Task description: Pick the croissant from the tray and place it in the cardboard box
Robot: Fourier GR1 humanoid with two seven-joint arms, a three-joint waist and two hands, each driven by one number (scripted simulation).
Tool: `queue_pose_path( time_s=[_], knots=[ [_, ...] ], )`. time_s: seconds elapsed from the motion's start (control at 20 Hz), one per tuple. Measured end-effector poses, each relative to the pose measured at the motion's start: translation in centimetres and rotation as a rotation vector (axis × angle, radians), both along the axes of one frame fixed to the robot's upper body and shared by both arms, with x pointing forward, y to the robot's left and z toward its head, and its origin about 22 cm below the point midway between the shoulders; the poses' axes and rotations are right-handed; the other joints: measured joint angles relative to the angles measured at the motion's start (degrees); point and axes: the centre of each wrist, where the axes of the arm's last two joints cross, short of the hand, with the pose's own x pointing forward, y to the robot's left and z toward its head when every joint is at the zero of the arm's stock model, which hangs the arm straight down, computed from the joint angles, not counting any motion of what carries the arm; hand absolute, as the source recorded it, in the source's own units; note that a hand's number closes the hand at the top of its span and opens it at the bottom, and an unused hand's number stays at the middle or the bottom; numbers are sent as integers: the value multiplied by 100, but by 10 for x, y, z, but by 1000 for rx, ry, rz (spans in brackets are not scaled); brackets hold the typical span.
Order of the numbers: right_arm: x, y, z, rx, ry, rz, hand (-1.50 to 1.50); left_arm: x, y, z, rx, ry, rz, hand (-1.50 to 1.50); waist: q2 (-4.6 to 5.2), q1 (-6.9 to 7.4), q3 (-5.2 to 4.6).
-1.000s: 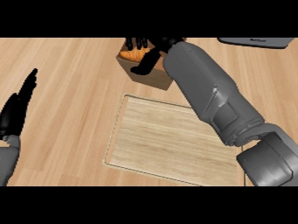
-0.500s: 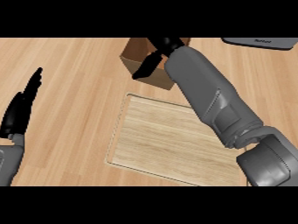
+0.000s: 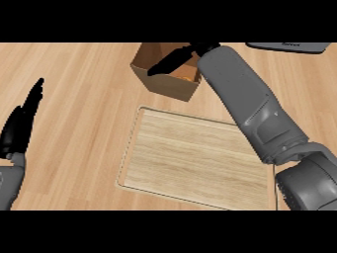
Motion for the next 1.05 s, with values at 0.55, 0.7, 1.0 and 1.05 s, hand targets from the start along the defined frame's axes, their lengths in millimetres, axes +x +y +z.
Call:
queue_pose_path(
  time_s=[0.55,0.7,1.0,1.05],
  knots=[
    [19,-110,22,138,35,-79,-150,-5,4,-6,-1,-2,12,0,27,-68,5],
    [18,-143,22,129,36,-111,-150,-3,2,-4,-1,-11,8,0,51,-44,10],
    [12,-205,28,98,32,-123,-150,-3,3,-2,-5,-11,4,0,67,-22,19],
    [10,-214,28,85,32,-119,-150,-4,3,-3,-7,-11,3,0,69,-13,20]
  ],
)
